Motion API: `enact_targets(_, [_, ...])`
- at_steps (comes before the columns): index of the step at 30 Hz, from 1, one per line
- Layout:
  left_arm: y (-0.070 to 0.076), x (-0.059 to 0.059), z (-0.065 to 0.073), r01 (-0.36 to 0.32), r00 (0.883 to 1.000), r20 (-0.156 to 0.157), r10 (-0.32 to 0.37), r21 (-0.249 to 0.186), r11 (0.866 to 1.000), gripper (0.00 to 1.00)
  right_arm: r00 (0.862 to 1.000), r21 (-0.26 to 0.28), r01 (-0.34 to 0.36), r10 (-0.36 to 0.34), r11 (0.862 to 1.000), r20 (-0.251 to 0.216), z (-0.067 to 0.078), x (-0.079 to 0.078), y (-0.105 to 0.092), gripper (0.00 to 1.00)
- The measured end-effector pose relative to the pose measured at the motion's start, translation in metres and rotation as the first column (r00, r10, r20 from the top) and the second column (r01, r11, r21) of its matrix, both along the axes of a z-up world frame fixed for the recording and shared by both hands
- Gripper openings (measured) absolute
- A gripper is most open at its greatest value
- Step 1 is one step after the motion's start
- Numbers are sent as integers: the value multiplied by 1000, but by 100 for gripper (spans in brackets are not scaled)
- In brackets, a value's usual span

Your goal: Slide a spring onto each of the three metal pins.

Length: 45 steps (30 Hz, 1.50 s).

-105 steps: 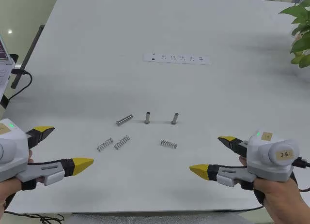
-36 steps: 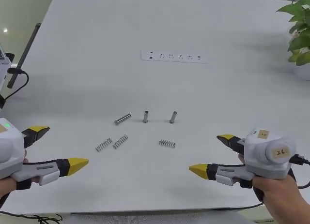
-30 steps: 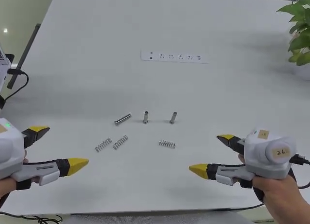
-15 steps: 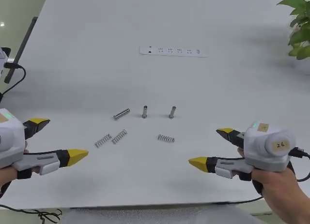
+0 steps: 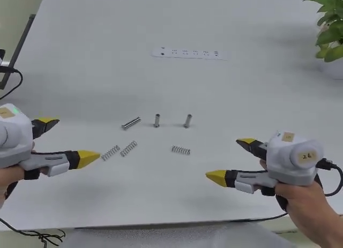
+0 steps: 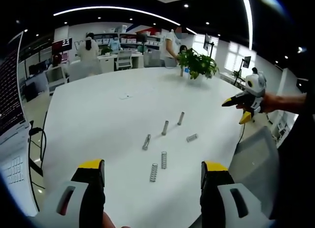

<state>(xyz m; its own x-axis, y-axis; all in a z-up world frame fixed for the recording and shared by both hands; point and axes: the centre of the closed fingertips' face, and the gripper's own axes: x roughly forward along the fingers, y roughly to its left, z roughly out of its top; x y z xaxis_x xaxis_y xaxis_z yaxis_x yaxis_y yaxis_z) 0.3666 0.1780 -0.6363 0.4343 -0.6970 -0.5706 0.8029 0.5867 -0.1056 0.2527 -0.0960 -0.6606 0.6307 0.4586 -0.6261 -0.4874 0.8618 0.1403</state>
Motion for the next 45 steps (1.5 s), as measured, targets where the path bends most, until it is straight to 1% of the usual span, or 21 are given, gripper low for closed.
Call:
enact_targets(5, [-7, 7, -5, 17, 1000, -9, -17, 0, 1000, 77, 1000, 0, 1, -1, 1000, -1, 0, 0, 0, 78])
enact_targets(11, [-13, 17, -7, 31, 999, -9, -31, 1, 1000, 77, 1000, 1, 3, -3, 1000, -2, 0, 0, 0, 77])
enact_targets(16, [-20, 27, -10, 36, 999, -9, -36, 0, 999, 76, 1000, 1, 7, -7, 1000, -4, 0, -2, 0, 78])
enact_targets(18, [-23, 30, -11, 38, 999, -10, -38, -6, 999, 76, 1000, 1, 9, -9, 1000, -6, -1, -2, -1, 78])
enact_targets(31, [-48, 54, -18, 77, 997, -15, -78, -6, 997, 75, 1000, 1, 10, -10, 1000, -7, 0, -1, -1, 77])
enact_targets(34, [-54, 60, -19, 79, 997, -21, -79, -22, 997, 74, 1000, 1, 9, -9, 1000, -7, 0, 0, 0, 77])
enact_targets(36, [-58, 65, -20, 80, 997, -21, -80, -25, 997, 74, 1000, 1, 10, -10, 1000, -6, 0, 0, -1, 77])
enact_targets(38, [-64, 69, -23, 92, 996, -20, -92, -15, 996, 74, 1000, 1, 13, -13, 1000, -5, 1, 0, -1, 77])
enact_targets(45, [-80, 78, -30, 111, 993, -29, -112, -11, 994, 72, 1000, 2, 13, -13, 1000, -8, 0, 0, -2, 77])
